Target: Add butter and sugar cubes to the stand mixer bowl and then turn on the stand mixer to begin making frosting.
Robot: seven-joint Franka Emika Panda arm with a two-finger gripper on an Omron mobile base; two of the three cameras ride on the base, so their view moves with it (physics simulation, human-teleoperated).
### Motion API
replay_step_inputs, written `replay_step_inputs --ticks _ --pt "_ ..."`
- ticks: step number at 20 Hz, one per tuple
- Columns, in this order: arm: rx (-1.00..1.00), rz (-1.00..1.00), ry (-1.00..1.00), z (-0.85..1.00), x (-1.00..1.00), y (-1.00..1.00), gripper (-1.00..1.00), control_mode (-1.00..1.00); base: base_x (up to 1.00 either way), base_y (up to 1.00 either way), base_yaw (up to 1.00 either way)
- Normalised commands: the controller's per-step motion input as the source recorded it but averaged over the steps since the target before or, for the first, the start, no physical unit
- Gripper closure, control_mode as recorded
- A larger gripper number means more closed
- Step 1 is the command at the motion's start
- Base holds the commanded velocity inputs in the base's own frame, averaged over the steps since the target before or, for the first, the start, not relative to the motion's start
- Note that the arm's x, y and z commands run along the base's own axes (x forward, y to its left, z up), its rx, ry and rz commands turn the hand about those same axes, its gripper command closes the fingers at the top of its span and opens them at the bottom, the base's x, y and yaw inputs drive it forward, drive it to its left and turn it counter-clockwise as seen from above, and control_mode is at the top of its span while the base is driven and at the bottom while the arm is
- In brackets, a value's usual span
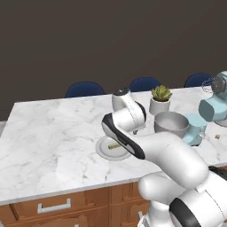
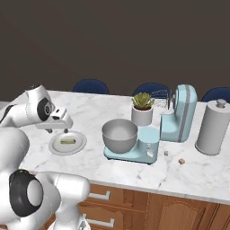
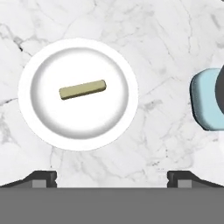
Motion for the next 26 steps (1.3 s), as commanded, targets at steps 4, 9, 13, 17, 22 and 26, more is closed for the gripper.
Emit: replay_step_inputs --ticks 4,9,13,17,22,26 --pt "0.06 -0.37 0.0 -0.31 0.18 0.34 -1.0 -1.0 0.0 0.0 0.0" --pt "0.1 -0.45 0.0 -0.33 0.15 0.03 -1.0 -1.0 0.0 0.0 0.0" --pt "0.11 -0.43 0.0 -0.36 0.27 0.0 -1.0 -1.0 0.0 0.0 0.0" --pt "0.08 -0.34 0.02 -0.35 0.41 0.0 -1.0 -1.0 0.0 0.0 0.0" --pt "0.04 -0.23 0.0 -0.33 0.44 0.0 -1.0 -1.0 0.0 0.0 0.0" --pt "0.01 -0.13 0.0 -0.16 0.43 0.0 -1.0 -1.0 0.0 0.0 0.0"
